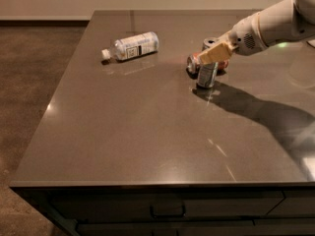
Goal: Move redbull can near coke can
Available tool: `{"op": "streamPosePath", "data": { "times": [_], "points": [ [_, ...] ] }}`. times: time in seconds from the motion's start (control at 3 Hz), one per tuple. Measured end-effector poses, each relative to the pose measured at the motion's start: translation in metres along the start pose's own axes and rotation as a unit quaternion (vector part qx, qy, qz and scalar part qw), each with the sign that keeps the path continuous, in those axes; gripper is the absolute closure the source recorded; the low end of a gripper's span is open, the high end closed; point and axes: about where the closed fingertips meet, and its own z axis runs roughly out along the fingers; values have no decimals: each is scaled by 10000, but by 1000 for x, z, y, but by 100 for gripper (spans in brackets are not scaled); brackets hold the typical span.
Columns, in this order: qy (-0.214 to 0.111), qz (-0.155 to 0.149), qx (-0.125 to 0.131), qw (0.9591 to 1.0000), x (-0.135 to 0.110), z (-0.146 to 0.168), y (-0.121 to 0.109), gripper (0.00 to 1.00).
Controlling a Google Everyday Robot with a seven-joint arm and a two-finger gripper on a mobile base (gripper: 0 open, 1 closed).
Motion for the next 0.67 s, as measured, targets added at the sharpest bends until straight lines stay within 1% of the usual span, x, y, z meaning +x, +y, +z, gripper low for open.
{"op": "streamPosePath", "data": {
  "times": [0.33,0.67],
  "points": [
    [-72,-12,-24,10000,3,0,-1,16],
    [-63,-14,-49,10000,3,3,0,0]
  ]
}}
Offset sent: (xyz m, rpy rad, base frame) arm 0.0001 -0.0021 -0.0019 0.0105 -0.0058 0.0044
